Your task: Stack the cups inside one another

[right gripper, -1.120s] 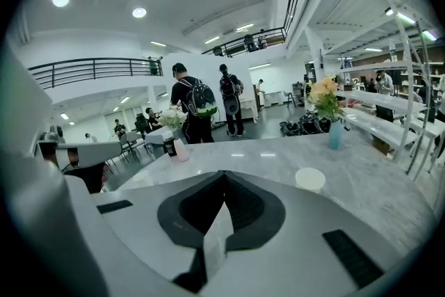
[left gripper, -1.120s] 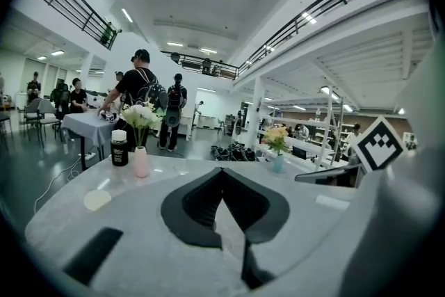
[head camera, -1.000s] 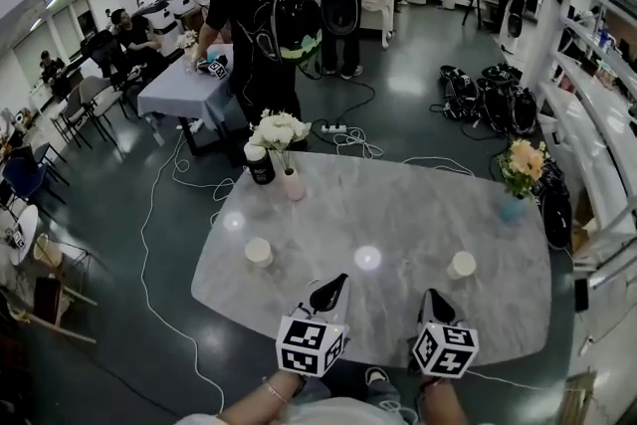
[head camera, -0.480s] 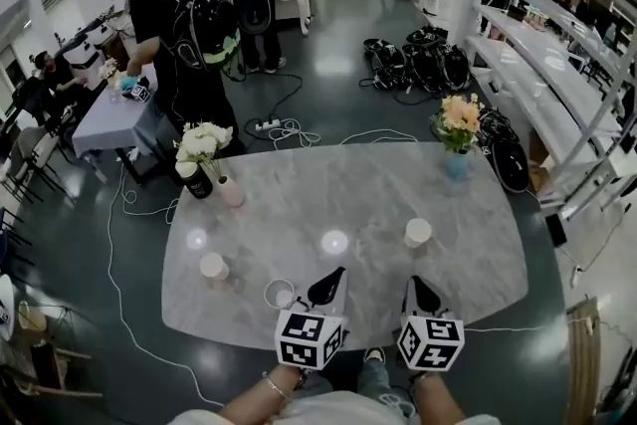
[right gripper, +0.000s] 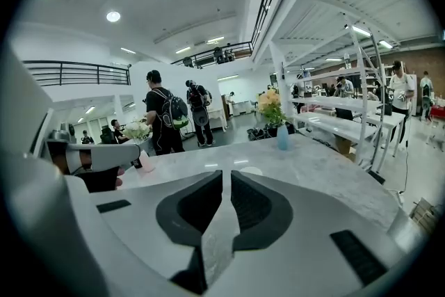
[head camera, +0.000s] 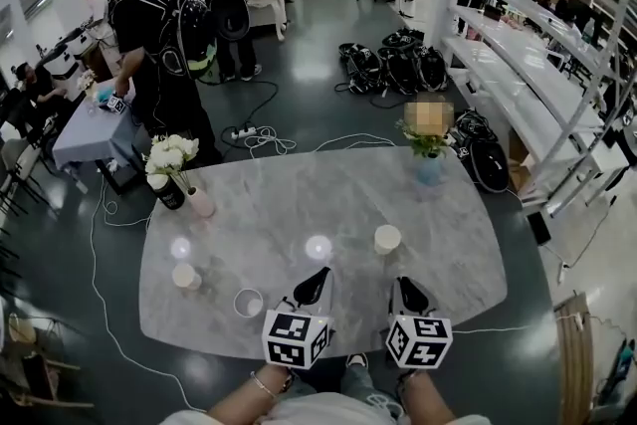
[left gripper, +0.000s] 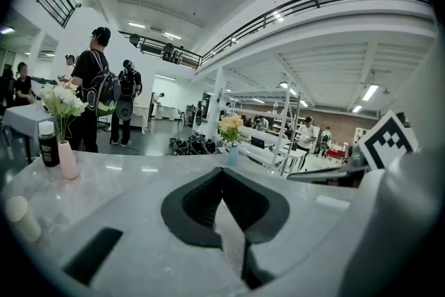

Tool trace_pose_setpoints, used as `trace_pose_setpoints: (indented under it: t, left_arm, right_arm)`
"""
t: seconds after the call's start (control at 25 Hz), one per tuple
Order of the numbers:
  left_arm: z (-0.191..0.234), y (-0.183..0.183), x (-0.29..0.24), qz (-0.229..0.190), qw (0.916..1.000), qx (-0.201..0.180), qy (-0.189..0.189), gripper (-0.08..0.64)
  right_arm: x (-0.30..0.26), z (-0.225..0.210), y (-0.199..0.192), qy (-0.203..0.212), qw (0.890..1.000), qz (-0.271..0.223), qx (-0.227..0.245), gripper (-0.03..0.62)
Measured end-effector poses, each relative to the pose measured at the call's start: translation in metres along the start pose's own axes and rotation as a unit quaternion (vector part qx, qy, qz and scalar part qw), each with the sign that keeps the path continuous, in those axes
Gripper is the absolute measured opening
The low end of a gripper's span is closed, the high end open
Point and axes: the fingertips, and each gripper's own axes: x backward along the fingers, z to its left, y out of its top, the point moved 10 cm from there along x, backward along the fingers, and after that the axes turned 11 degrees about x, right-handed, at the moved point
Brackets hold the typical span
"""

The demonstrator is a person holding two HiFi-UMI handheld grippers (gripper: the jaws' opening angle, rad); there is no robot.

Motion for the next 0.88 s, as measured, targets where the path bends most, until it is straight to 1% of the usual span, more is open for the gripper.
trace_pose_setpoints:
  t: [0.24,0.44,0.76,0.8,0.88]
  left_arm:
    - [0.003,-0.007,-0.020,0.012,0.9997,0.005,0.019,-0.003]
    - [-0.001,-0.010,-0.030,0.021,0.9992,0.005,0.035,-0.003]
    - [0.007,-0.032,-0.043,0.043,0.9968,0.021,0.064,-0.003]
    - [0.007,-0.035,-0.044,0.047,0.9964,0.022,0.067,-0.003]
    - [0.006,-0.041,-0.046,0.054,0.9956,0.025,0.073,-0.003]
  right_arm:
    - [-0.023,-0.016,-0.009,0.011,1.000,0.012,-0.009,0.002]
    - [-0.038,-0.030,-0.009,0.023,0.999,0.021,-0.006,0.003]
    - [-0.070,-0.049,-0.018,0.028,0.999,0.029,-0.002,0.005]
    - [-0.073,-0.052,-0.019,0.031,0.999,0.031,-0.003,0.012]
    - [-0.079,-0.056,-0.023,0.037,0.999,0.040,-0.004,0.056]
